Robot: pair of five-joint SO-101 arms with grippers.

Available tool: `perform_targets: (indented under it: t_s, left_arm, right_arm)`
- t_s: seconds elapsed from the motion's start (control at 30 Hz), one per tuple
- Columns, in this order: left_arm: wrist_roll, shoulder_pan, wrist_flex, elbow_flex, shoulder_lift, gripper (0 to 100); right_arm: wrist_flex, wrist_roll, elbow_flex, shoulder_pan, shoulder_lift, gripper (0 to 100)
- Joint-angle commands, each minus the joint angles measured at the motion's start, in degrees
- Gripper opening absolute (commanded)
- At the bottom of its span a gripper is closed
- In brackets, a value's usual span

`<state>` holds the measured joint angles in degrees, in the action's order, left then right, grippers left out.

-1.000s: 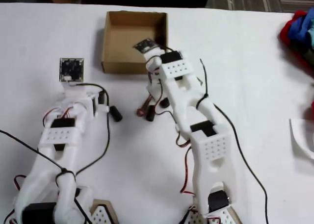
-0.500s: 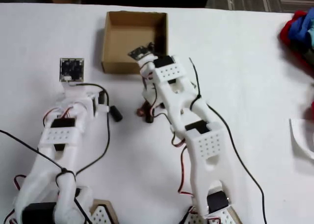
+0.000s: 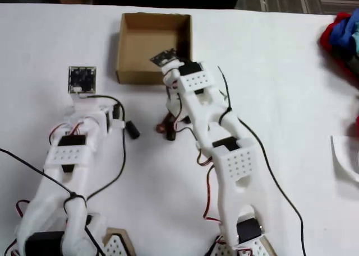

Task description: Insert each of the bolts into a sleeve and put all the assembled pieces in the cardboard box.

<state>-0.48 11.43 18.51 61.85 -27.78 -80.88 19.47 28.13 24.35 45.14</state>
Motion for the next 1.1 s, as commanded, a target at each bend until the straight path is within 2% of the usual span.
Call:
perform_targets:
  t_s: [0.0,0.13,0.23,0.5,0.57,0.67,0.77,0.87,1.07]
  left_arm:
    - [0.09,0.35,-1.14,-2.33,0.09,25]
    - [0.09,0.35,-1.14,-2.33,0.09,25]
    - [0.09,0.35,-1.14,-2.33,0.09,25]
    - [0.09,0.35,-0.79,-2.24,0.18,25]
    - [0.0,0.26,0.79,-2.68,0.18,25]
    - [0.0,-0.26,3.87,-4.18,0.18,25]
    - [0.0,-1.41,10.46,-8.4,0.35,25]
    - [-0.35,-4.48,16.97,-12.7,0.35,25]
    - [-14.86,-16.0,30.95,-24.31,7.03,25]
  right_arm:
    - [-1.54,0.26,0.0,0.66,0.4,5.6]
    - [-4.09,-0.09,0.26,0.66,-0.31,1.7]
    - [-5.76,-4.84,0.0,0.57,-4.35,2.0]
    - [-5.85,-6.59,-10.55,-1.01,-28.18,2.1]
    - [-1.8,-6.59,-17.93,-2.33,-35.3,2.1]
    - [9.98,-6.95,-33.41,-6.11,-45.85,2.1]
    - [24.66,-6.95,-50.11,-9.89,-54.29,2.0]
    - [32.75,-6.95,-62.15,-11.3,-59.74,2.0]
    - [42.95,-7.12,-74.11,-15.78,-63.52,2.0]
